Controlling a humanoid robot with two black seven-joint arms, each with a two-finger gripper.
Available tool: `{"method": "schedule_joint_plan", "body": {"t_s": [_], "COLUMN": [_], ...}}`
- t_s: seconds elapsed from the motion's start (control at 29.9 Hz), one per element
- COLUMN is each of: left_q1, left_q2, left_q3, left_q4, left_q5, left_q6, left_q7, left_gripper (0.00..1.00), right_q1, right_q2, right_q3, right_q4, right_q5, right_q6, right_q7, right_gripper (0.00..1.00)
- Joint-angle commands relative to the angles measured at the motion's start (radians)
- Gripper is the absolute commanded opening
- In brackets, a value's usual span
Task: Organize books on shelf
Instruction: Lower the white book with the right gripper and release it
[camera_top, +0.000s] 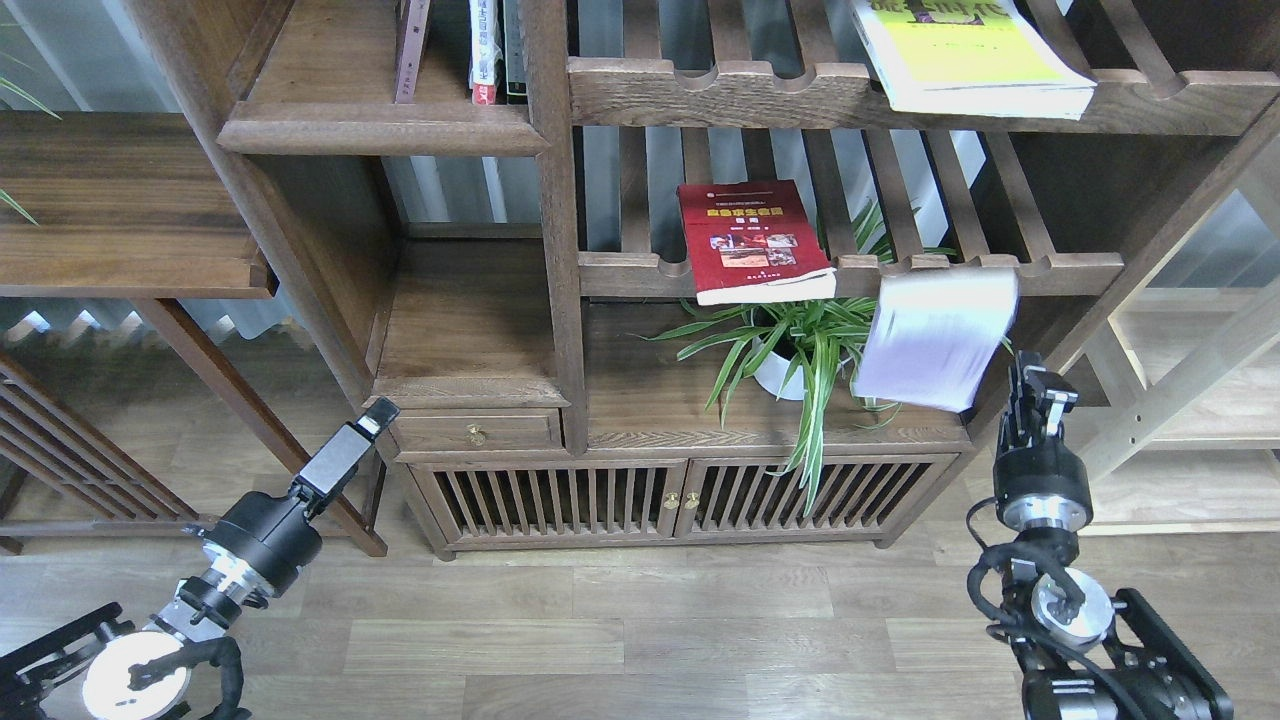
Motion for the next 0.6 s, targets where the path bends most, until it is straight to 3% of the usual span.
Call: {"method": "schedule_joint_plan", "body": {"t_s": [0.0, 0.2, 0.33, 0.47, 0.57], "left_q1": [0.0, -0.008, -0.009, -0.008, 0.0], "left_q2": [-0.008, -0.01, -0.011, -0.011, -0.008], "left_q3": [0.0, 0.0, 0.005, 0.017, 0.017], "left_q4": [0.002, 0.002, 0.014, 0.014, 0.02], "left_q5": [0.0, -0.003, -0.011, -0.012, -0.014], "left_q6": [0.0, 0.0, 0.0, 0.0, 0.0], "left_q7": [0.001, 0.0, 0.0, 0.0, -0.002], "left_gripper": [0.99, 0.99, 0.99, 0.99, 0.99], "right_q1": [-0.027, -0.107, -0.129, -0.13, -0.116], "right_q2": [0.012, 0.016, 0.079, 0.11, 0.116], "right_q3": [-0.012, -0.075, -0.103, -0.107, -0.158], "right_q4": [0.017, 0.014, 0.006, 0.005, 0.005], "right_q5": [0.0, -0.001, -0.009, -0.031, -0.043], "right_q6": [0.025, 0.065, 0.069, 0.066, 0.059], "right_q7": [0.001, 0.006, 0.01, 0.007, 0.006], "right_gripper": [0.18, 0.18, 0.25, 0.41, 0.6]}}
